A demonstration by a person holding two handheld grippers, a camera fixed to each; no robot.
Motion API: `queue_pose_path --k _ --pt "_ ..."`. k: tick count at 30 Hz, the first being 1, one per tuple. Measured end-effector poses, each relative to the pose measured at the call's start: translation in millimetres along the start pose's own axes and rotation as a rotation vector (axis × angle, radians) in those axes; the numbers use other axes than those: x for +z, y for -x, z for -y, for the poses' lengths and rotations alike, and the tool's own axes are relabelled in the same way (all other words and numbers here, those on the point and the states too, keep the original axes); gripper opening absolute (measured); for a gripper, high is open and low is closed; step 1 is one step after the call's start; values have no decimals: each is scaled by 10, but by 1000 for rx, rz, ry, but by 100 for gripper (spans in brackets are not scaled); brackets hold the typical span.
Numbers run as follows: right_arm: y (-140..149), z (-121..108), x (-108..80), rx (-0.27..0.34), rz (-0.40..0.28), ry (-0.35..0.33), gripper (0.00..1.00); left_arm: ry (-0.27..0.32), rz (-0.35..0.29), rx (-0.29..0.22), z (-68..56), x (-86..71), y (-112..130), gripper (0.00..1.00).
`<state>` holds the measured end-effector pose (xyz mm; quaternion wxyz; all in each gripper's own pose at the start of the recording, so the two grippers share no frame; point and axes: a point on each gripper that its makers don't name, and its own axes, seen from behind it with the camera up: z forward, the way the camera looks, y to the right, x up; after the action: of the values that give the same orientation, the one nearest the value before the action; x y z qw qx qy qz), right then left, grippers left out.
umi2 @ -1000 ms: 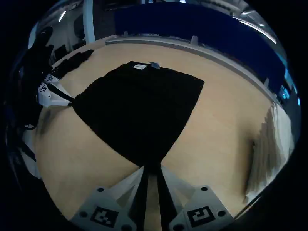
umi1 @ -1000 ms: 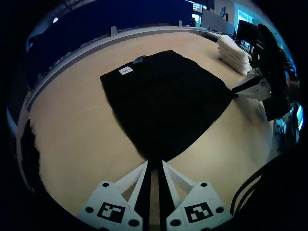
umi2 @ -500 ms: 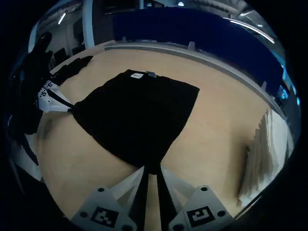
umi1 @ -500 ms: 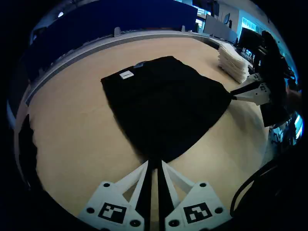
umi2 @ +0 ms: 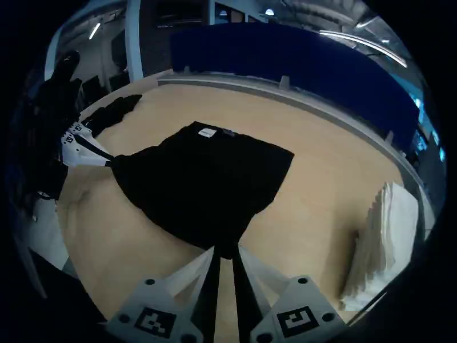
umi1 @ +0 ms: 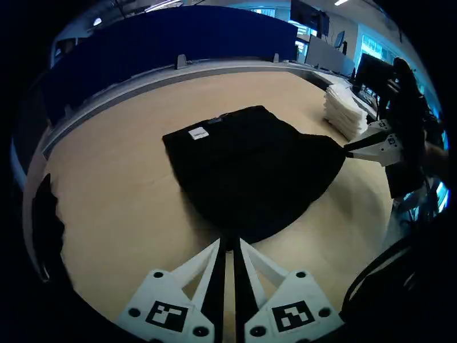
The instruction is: Fold towel
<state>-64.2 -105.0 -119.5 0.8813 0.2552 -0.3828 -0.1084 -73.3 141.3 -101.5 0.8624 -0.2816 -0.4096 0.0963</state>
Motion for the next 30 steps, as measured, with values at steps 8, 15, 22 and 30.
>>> queue_pose_path --k 8,15,22,30 --pt "-140 10 -249 -1 -21 6 14 -2 -27 -23 0 -241 -147 9" --pt "-230 38 -480 -2 -34 9 14 2 -56 -55 -41 -459 -269 9" --pt "-288 72 -699 1 -43 8 14 10 -81 -79 -103 -666 -359 9" --pt "-255 114 -797 14 -40 1 14 13 -87 -97 -144 -757 -330 9"
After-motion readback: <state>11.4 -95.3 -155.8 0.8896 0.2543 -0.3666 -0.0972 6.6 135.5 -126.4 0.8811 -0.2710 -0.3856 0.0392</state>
